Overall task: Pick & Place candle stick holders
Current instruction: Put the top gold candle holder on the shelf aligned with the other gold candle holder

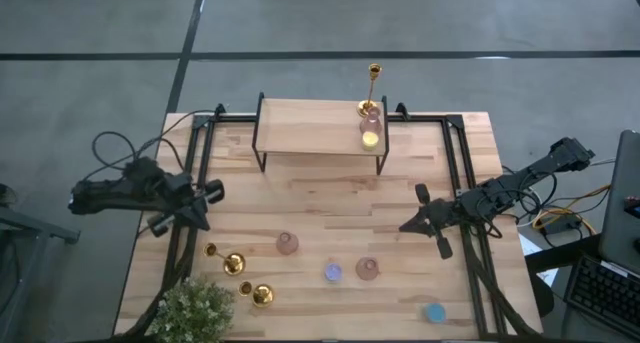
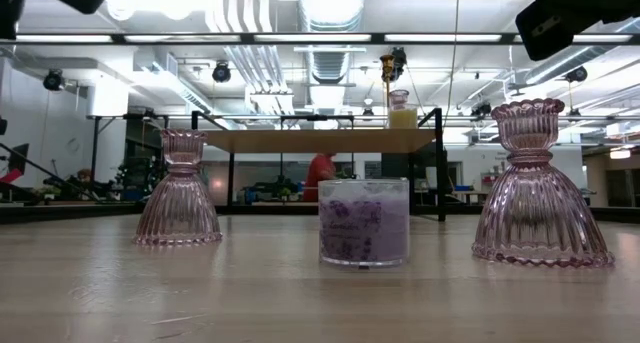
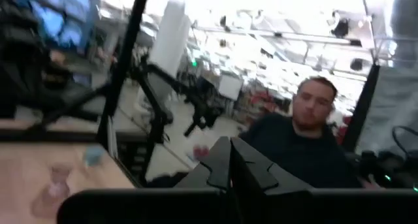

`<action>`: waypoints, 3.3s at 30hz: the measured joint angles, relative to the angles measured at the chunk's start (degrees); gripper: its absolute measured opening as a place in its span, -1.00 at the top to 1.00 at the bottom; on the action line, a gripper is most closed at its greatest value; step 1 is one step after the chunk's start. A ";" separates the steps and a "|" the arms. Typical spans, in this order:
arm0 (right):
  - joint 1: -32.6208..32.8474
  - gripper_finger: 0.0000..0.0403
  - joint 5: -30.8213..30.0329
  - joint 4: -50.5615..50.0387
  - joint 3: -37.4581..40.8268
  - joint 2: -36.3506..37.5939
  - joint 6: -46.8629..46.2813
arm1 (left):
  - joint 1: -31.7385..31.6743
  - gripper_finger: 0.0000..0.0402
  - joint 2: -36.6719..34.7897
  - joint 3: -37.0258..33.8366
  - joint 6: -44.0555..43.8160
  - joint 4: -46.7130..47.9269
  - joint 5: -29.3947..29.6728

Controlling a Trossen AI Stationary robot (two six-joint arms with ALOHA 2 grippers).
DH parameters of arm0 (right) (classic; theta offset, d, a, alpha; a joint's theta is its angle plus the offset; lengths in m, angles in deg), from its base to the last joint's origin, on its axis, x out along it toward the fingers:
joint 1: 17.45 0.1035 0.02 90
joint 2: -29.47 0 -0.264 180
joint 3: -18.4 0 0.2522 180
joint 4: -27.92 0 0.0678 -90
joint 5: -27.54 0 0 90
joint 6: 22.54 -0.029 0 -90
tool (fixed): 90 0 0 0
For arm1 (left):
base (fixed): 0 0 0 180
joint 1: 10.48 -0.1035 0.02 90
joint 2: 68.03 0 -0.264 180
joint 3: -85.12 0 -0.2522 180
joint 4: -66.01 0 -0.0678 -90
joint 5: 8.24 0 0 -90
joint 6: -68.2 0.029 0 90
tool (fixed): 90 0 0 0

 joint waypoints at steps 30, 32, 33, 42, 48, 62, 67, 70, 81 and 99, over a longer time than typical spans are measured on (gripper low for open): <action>-0.02 0.96 0.00 0.09 0.00 -0.04 0.04 | 3.85 0.38 21.30 5.59 3.01 -16.51 10.62; 0.00 0.96 0.00 0.09 0.00 -0.04 0.04 | 4.73 0.38 21.65 6.60 4.29 -16.33 10.91; 0.00 0.96 0.00 0.09 0.00 -0.04 0.04 | 5.22 0.38 21.83 7.27 5.29 -15.82 11.27; -0.01 0.96 0.00 0.07 0.00 -0.04 0.04 | 13.58 0.40 24.31 18.72 13.75 4.89 20.28; -0.01 0.96 0.00 0.09 0.00 -0.04 0.04 | 22.59 0.40 28.16 27.41 14.96 20.12 30.50; 0.00 0.96 0.00 0.09 0.00 -0.04 0.05 | 34.38 0.40 38.45 31.45 7.93 30.12 39.21; 0.00 0.96 0.00 0.07 0.00 -0.04 0.04 | 36.09 0.40 40.10 31.41 4.76 33.44 39.18; 0.00 0.96 0.00 0.09 0.00 -0.04 0.04 | 36.97 0.40 40.54 31.35 4.29 35.17 39.20; -0.02 0.96 0.00 0.08 0.00 -0.02 0.07 | 41.37 0.40 46.49 31.28 3.34 33.47 39.69; -0.01 0.96 0.00 0.08 0.00 -0.02 0.07 | 41.44 0.40 45.93 31.76 4.85 32.61 42.02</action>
